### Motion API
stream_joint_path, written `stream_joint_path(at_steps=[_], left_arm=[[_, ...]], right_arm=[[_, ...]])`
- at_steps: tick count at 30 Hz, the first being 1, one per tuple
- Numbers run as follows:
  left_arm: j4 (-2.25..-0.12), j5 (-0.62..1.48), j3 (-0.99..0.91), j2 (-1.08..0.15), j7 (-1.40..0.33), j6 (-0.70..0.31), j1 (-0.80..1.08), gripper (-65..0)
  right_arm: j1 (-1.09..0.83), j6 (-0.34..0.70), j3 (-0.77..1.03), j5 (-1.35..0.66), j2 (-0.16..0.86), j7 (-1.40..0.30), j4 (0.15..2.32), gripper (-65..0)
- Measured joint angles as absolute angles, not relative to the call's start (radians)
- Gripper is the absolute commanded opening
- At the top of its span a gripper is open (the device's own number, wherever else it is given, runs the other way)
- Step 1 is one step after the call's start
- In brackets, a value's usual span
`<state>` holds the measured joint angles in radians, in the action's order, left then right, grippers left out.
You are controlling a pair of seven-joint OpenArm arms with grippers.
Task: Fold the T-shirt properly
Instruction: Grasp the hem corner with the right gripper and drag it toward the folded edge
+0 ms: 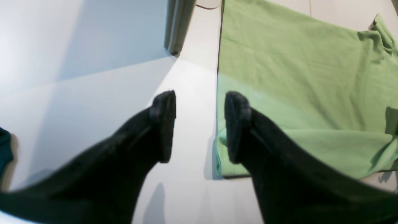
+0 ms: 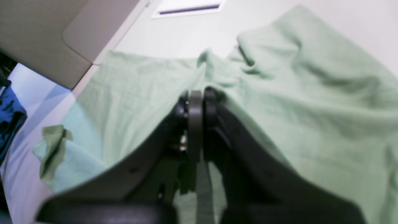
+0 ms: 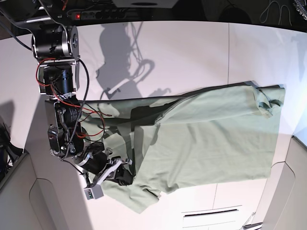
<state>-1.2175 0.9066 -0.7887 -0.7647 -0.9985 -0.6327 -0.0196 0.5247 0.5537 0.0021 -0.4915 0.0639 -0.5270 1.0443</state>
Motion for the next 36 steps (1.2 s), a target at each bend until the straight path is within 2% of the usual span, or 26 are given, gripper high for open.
stream_joint_path(at_steps=[3,4,6,7,8,10,12,14,15,16,20,21,27,30,36], left_arm=[[-1.217,0.907,-0.789,-0.764,-0.999,-0.633,-0.02,-36.6],[-1.217,0.907,-0.789,-0.765,-0.999,-0.633,-0.02,-36.6],[-1.217,0.907,-0.789,-0.765,-0.999,-0.633,-0.02,-36.6],[-1.217,0.907,-0.789,-0.764,-0.999,-0.633,-0.02,-36.6],[-1.217,0.907,-0.789,-0.765,-0.999,-0.633,-0.02,-36.6],[-1.217,0.907,-0.789,-0.764,-0.999,-0.633,-0.02,-36.6],[-1.217,0.908,-0.789,-0.761,-0.999,-0.633,-0.02,-36.6],[-1.217,0.942,-0.782,-0.746,-1.002,-0.664,-0.02,-36.7],[-1.217,0.968,-0.768,-0.736,-1.024,-0.689,-0.02,-38.6],[-1.217,0.989,-0.746,-0.729,-1.053,-0.689,-0.02,-43.4],[-1.24,0.985,-0.601,-0.682,-1.091,-0.688,-0.016,-63.2],[-1.252,0.963,-0.563,-0.675,-1.09,-0.69,-0.016,-65.0],[-1.335,0.741,-0.412,-0.667,-0.979,-0.69,-0.017,-65.0],[-1.353,0.629,-0.387,-0.668,-0.932,-0.65,-0.02,-65.0],[-1.353,0.575,-0.335,-0.668,-0.893,-0.61,-0.017,-65.0]], right_arm=[[0.53,0.554,0.002,-0.489,0.064,-0.516,1.044,-65.0],[0.529,0.554,0.002,-0.489,0.064,-0.516,1.044,-59.2],[0.526,0.554,0.002,-0.488,0.064,-0.516,1.044,-39.0],[0.525,0.554,0.002,-0.488,0.064,-0.516,1.044,-32.1],[0.524,0.554,0.002,-0.488,0.064,-0.516,1.044,-30.1],[0.524,0.554,0.002,-0.488,0.064,-0.516,1.044,-31.7],[0.524,0.554,0.006,-0.488,0.064,-0.543,1.061,-38.5],[0.523,0.554,0.03,-0.486,0.063,-0.63,1.106,-50.6],[0.523,0.554,0.047,-0.488,0.063,-0.686,1.14,-58.0],[0.524,0.554,0.066,-0.496,0.064,-0.74,1.176,-65.0],[0.512,0.555,0.147,-0.533,0.07,-0.952,1.345,-65.0],[0.499,0.556,0.163,-0.551,0.079,-0.982,1.392,-65.0],[0.39,0.557,0.18,-0.541,0.197,-1.04,1.531,-65.0],[0.326,0.555,0.179,-0.451,0.213,-1.031,1.525,-65.0],[0.241,0.453,0.157,-0.283,0.214,-0.965,1.462,-65.0]])
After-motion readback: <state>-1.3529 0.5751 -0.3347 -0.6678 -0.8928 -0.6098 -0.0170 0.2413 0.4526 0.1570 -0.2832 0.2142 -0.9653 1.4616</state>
